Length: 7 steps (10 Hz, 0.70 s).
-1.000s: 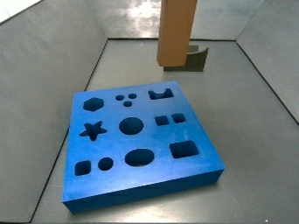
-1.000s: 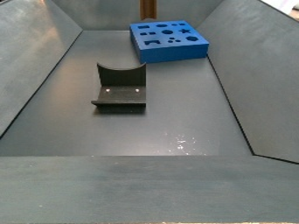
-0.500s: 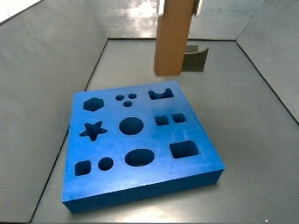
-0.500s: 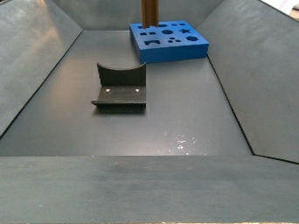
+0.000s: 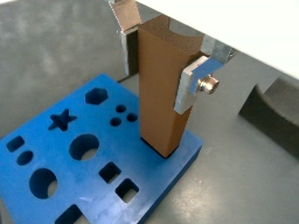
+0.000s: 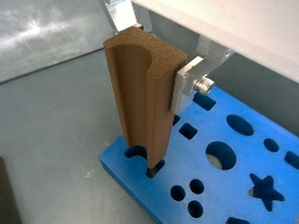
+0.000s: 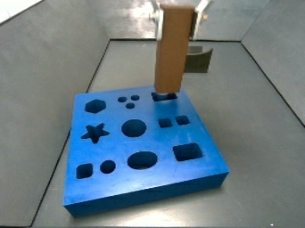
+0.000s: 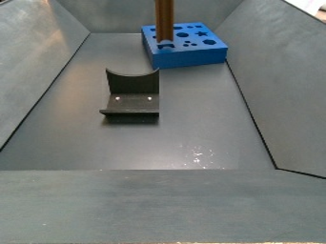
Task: Pick up the arch object. Move up. Place the arch object on the fixture. Regrasp the arch object. Rotate the arch object. Move to above the board. Insert the arch object.
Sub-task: Insert the arch object.
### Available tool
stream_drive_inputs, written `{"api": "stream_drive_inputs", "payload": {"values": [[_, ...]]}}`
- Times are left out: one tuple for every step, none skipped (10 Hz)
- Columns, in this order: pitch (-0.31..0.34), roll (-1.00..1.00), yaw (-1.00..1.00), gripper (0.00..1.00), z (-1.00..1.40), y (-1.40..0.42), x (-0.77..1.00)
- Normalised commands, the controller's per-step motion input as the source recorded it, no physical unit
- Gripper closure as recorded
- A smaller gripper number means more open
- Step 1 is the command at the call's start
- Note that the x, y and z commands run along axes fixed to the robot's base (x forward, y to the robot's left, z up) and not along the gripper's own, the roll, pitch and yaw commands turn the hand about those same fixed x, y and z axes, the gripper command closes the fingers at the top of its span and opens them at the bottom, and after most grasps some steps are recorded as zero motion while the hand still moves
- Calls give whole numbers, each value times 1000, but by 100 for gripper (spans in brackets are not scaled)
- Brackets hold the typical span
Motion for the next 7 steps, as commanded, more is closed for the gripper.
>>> {"api": "stream_drive_inputs", "payload": {"values": [[0,-7,0,100,-9,0,0],[51,11,0,100,-86,31,-31],[0,0,0,100,0,31,-3],[0,0,0,100,0,106,-29],[0,0,0,100,0,137,-109],[0,0,0,100,-29,0,-51],[-33,33,0,100,-269,-3,-109]]}}
